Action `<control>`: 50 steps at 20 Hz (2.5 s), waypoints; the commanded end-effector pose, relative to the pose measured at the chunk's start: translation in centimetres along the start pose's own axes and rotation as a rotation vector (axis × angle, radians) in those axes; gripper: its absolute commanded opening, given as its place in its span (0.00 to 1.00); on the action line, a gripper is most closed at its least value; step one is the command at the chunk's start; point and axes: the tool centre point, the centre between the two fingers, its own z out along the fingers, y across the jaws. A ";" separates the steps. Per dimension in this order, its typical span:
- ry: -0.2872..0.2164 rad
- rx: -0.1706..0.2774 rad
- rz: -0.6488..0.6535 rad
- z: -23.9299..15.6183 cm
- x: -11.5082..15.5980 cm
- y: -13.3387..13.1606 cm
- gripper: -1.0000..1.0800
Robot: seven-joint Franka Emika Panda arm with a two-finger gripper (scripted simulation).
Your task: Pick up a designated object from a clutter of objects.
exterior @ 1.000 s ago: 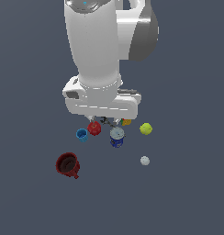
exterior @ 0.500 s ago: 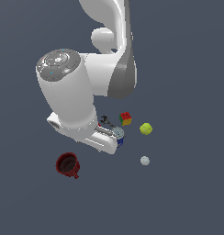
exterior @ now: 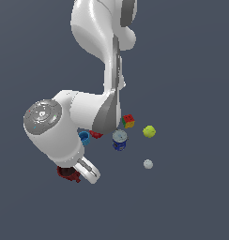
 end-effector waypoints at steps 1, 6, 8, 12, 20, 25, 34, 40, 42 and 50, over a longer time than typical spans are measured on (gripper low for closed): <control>0.002 -0.007 0.043 1.5 1.0 0.5 0.81; 0.004 -0.018 0.100 3.7 2.3 1.3 0.81; 0.005 -0.021 0.114 4.3 2.5 1.5 0.81; 0.006 -0.024 0.128 4.8 2.8 1.7 0.81; 0.005 -0.024 0.127 6.6 2.8 1.8 0.81; 0.006 -0.024 0.128 7.9 2.8 1.8 0.81; 0.006 -0.024 0.128 7.9 2.8 1.8 0.00; 0.008 -0.021 0.126 7.3 2.7 1.6 0.00; 0.008 -0.021 0.126 6.9 2.5 1.7 0.00; 0.007 -0.021 0.126 2.9 1.3 2.0 0.00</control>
